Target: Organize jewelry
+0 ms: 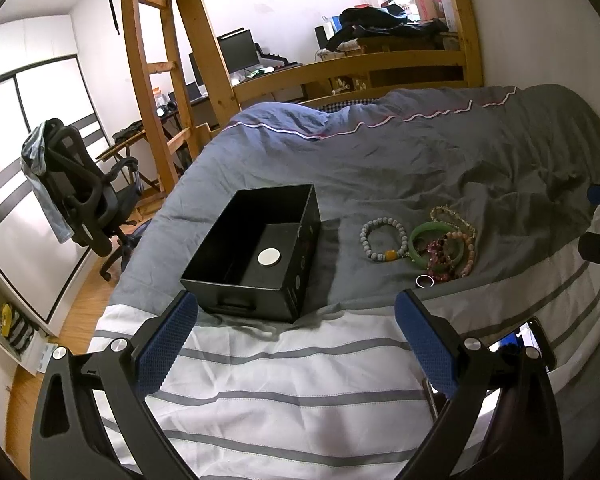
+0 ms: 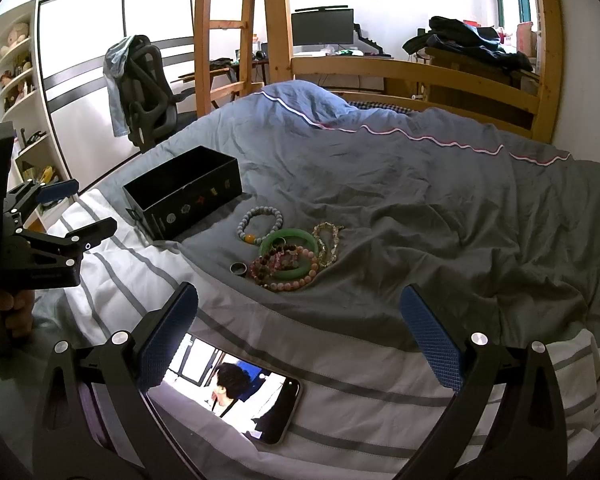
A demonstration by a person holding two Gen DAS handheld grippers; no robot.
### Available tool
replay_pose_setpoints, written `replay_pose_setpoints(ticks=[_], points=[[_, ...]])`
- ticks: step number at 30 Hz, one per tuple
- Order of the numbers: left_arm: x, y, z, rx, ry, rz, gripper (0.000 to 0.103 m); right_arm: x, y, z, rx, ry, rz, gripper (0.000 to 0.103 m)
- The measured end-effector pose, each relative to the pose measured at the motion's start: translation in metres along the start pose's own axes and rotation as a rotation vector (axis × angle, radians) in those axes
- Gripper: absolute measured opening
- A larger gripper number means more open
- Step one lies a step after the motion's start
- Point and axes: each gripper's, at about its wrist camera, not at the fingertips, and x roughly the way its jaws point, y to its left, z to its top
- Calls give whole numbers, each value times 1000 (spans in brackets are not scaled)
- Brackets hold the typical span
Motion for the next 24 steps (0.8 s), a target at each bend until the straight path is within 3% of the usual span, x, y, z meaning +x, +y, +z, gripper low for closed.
replay_pose_setpoints(ticks=[24], points=[[7, -8, -3, 27, 16, -2, 97, 2, 1, -2, -3, 5, -3, 100]])
